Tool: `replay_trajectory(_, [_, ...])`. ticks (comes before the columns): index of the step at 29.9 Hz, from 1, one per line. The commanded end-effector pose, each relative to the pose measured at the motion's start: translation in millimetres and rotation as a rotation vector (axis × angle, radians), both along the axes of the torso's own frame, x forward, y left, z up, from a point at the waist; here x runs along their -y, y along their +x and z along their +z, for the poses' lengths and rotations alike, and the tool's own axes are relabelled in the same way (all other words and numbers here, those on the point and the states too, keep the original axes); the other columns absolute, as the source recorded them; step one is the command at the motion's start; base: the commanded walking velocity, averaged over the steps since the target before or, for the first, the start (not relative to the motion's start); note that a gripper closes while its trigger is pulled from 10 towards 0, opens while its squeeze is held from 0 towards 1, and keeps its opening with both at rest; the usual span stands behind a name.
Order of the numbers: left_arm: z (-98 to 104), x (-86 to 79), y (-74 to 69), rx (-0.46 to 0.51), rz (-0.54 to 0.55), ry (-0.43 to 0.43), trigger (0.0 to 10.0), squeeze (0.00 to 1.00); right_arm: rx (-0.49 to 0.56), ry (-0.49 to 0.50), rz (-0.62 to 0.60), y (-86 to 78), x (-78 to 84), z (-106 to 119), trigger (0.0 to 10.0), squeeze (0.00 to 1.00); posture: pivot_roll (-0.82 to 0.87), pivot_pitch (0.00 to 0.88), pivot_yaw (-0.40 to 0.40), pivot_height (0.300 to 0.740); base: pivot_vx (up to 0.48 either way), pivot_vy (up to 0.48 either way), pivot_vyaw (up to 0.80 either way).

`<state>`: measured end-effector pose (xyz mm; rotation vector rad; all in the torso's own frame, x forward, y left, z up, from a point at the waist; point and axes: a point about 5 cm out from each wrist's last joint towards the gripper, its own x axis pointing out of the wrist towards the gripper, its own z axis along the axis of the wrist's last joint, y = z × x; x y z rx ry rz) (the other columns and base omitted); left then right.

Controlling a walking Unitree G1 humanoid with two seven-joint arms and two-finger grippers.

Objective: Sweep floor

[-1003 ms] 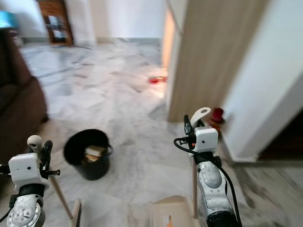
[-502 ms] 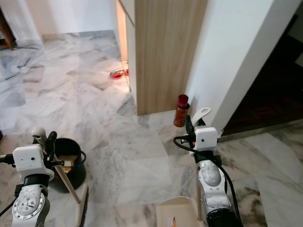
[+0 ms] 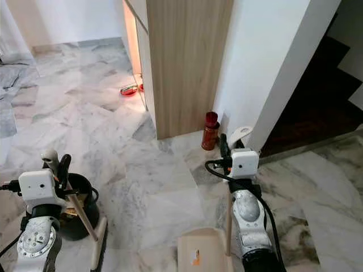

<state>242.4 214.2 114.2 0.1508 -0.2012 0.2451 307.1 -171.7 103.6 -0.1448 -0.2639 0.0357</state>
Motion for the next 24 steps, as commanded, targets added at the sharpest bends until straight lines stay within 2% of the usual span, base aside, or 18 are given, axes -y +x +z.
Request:
replay_trajectory(1, [8.4,1.1,1.6,0.05,-0.007,0.013,10.0,0.0,0.045,-0.003,0.005,3.4,-0.9,12.3,10.0,0.0,0.07,0.0,0.026,0.74,0.0,0.0,-0.78])
replay_trajectory(24, [4.6,3.7,-0.4,0.038,-0.009,0.009,10.0,0.0,0.043,-0.008,0.016,6.7,-4.7,15.6,10.0,0.0,0.07,0.0,0.02,0.74,0.0,0.0,-0.78])
